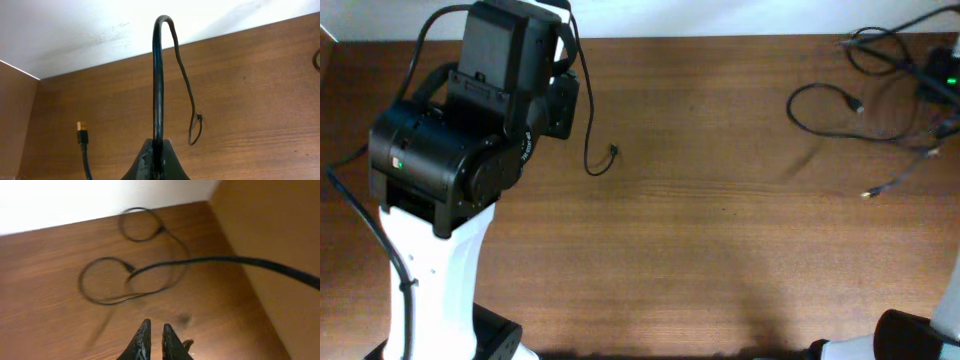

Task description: Untangle cables

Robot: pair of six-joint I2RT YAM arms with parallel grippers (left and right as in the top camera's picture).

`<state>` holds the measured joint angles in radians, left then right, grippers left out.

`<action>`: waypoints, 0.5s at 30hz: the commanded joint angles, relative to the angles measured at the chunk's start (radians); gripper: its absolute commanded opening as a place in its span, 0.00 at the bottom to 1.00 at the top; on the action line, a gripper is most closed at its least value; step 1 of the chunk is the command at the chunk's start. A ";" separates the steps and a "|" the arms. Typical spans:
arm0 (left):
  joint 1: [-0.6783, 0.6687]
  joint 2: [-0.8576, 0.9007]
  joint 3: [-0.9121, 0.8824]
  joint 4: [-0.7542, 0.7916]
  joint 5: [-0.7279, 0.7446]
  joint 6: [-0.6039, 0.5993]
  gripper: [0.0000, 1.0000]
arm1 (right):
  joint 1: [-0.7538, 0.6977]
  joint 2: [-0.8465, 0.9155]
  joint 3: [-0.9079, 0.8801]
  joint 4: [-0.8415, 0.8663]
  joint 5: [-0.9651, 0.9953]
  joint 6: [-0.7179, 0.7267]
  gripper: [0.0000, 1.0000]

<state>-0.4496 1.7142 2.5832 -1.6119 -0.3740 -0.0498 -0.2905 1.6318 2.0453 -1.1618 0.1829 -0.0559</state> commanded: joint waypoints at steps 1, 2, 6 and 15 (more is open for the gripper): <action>-0.003 -0.011 0.011 0.003 0.004 -0.012 0.00 | -0.082 -0.017 0.006 0.020 -0.010 0.010 0.04; -0.003 -0.011 0.011 0.002 0.004 -0.009 0.00 | -0.108 -0.017 0.006 0.024 -0.013 0.009 0.04; -0.003 -0.011 0.011 0.002 0.004 -0.006 0.00 | -0.212 -0.017 0.005 0.027 -0.084 0.010 0.04; -0.003 -0.011 0.011 0.002 0.003 -0.002 0.00 | -0.388 -0.017 -0.166 0.097 -0.143 0.056 0.04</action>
<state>-0.4496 1.7138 2.5832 -1.6123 -0.3737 -0.0498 -0.6357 1.6299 1.9438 -1.0924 0.0731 -0.0360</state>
